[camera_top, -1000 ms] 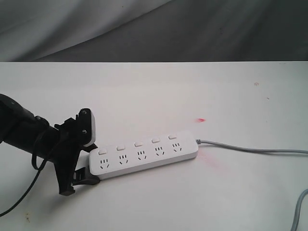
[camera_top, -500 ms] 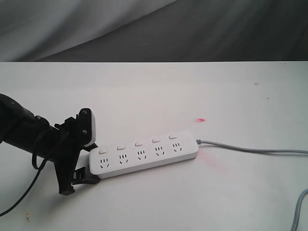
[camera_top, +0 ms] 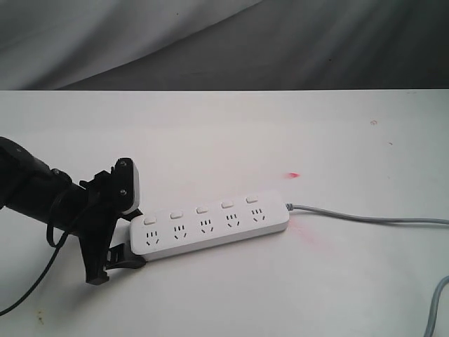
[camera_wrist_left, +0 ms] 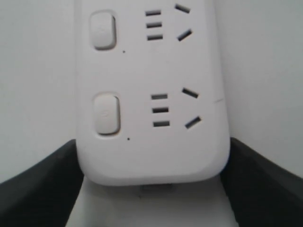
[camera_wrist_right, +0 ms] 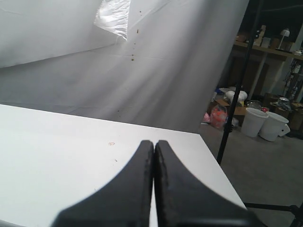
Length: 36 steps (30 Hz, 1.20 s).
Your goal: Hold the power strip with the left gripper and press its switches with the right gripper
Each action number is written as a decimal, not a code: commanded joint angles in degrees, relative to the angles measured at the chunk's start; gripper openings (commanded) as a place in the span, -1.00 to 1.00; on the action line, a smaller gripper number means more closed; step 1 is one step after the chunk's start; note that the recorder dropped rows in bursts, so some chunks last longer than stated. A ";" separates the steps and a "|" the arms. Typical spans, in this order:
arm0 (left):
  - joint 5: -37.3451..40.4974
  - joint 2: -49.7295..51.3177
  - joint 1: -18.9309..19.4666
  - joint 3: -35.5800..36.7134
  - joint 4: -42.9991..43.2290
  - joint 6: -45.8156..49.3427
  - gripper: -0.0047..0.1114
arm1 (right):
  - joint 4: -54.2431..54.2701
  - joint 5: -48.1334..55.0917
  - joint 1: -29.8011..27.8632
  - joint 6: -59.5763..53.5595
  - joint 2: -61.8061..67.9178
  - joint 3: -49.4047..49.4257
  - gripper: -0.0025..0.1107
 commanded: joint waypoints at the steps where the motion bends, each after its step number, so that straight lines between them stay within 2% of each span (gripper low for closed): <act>1: -2.46 0.15 -0.31 -0.15 0.32 0.78 0.06 | -0.51 -0.02 -0.27 0.47 -0.24 0.16 -0.96; 26: -2.46 0.15 -0.31 -0.15 0.32 0.78 0.06 | 1.10 1.15 -0.27 0.47 -0.24 0.16 -0.96; 28: -2.46 0.15 -0.31 -0.15 0.32 0.78 0.06 | 1.10 9.00 -0.27 0.47 -0.01 -3.58 -0.96; 29: -2.46 0.15 -0.31 -0.15 0.32 0.78 0.06 | 1.10 16.49 -0.27 0.47 1.25 -7.99 -0.96; 31: -2.46 0.15 -0.31 -0.15 0.32 0.78 0.06 | 1.10 22.56 -0.27 0.47 6.25 -15.95 -0.96; 34: -2.46 0.15 -0.31 -0.15 0.32 0.78 0.06 | 3.17 25.10 -0.14 0.47 17.03 -26.47 -0.96; 36: -2.46 0.15 -0.31 -0.15 0.32 0.78 0.06 | 5.24 25.59 3.73 0.47 25.01 -29.91 -0.96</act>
